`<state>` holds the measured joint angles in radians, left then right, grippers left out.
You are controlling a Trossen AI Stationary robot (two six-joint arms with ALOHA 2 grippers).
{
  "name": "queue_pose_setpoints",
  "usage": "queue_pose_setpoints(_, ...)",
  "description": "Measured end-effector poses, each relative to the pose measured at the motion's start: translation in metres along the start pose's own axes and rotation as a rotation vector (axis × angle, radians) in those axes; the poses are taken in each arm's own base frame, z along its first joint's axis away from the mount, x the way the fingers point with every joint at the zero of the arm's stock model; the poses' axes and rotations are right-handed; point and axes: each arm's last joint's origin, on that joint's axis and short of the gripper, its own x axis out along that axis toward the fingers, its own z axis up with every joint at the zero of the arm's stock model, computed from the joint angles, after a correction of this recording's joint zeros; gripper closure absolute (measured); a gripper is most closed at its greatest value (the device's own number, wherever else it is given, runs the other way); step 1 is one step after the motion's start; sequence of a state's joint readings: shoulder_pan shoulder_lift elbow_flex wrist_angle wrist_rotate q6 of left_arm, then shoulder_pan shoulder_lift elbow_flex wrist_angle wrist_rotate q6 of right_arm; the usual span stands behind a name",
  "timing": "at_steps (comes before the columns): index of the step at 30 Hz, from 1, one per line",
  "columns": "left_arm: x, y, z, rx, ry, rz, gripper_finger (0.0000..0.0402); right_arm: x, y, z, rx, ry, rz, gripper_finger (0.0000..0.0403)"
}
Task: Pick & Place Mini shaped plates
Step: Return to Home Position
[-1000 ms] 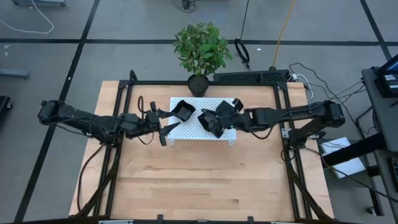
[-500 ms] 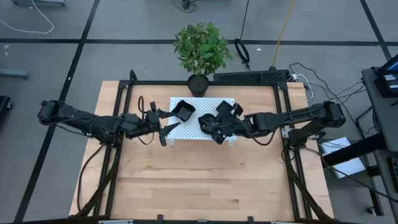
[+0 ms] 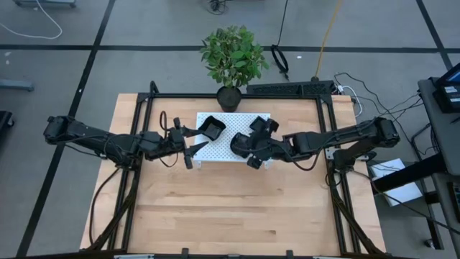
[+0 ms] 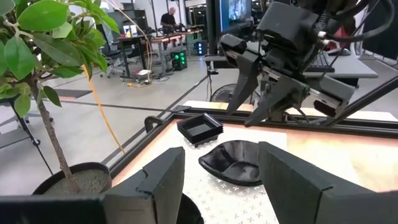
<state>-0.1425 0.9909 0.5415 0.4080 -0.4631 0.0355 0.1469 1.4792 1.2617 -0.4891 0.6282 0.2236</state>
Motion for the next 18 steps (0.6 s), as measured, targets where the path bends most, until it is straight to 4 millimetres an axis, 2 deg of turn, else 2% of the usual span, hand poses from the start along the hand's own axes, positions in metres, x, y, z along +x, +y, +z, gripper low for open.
queue_pose_setpoints(9, 0.000, 0.000, 0.000, -0.014, -0.005, 0.008, 0.0195, -0.016, 0.016, -0.003, -0.230, -0.031, 0.059, 0.0271)
queue_pose_setpoints(12, 0.000, 0.000, 0.000, -0.014, -0.005, 0.008, 0.0195, -0.023, 0.022, -0.004, -0.260, -0.045, 0.077, 0.0271)
queue_pose_setpoints(15, 0.000, 0.000, 0.000, -0.002, 0.002, -0.001, 0.0195, -0.039, 0.019, -0.004, -0.255, -0.066, 0.105, 0.0275)
queue_pose_setpoints(18, -0.011, 0.001, 0.008, -0.012, -0.029, -0.005, 0.0195, -0.066, 0.006, -0.001, -0.220, -0.125, 0.132, 0.0281)
